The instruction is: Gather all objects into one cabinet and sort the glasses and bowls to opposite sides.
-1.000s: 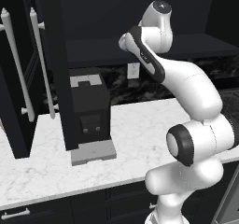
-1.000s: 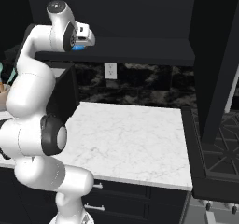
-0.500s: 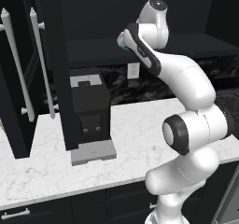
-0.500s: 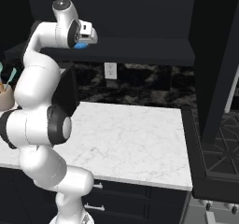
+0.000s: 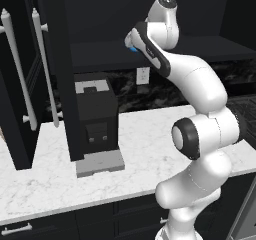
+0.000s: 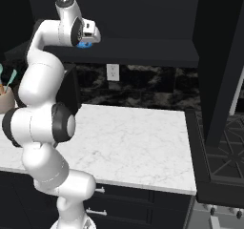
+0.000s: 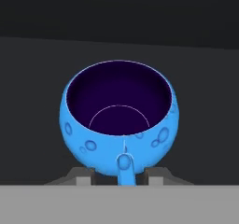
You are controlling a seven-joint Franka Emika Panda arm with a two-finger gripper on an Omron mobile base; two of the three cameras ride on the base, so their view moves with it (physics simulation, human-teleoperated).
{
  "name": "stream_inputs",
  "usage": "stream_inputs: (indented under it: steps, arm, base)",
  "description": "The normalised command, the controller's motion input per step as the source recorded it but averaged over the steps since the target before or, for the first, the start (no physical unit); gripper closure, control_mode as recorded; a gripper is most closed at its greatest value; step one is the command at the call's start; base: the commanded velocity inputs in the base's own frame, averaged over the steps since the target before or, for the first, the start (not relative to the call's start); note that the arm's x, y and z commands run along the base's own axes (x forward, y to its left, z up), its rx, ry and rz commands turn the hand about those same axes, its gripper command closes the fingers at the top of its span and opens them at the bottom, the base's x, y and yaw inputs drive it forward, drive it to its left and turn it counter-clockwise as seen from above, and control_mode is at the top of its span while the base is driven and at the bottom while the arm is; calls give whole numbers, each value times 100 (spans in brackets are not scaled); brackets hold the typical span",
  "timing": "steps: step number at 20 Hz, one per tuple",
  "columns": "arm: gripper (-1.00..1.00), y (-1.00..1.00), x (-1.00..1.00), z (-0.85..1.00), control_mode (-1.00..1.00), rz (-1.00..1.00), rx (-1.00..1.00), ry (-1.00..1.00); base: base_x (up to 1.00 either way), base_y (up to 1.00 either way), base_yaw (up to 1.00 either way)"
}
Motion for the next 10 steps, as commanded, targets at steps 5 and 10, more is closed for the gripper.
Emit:
stream_inputs:
  steps: [5, 10]
  arm:
    - [100, -3, -37, 2, -100, 0, 0, -2]
    - [100, -10, -100, 30, -100, 0, 2, -11]
  base:
    - [0, 0, 0]
    - [0, 0, 0]
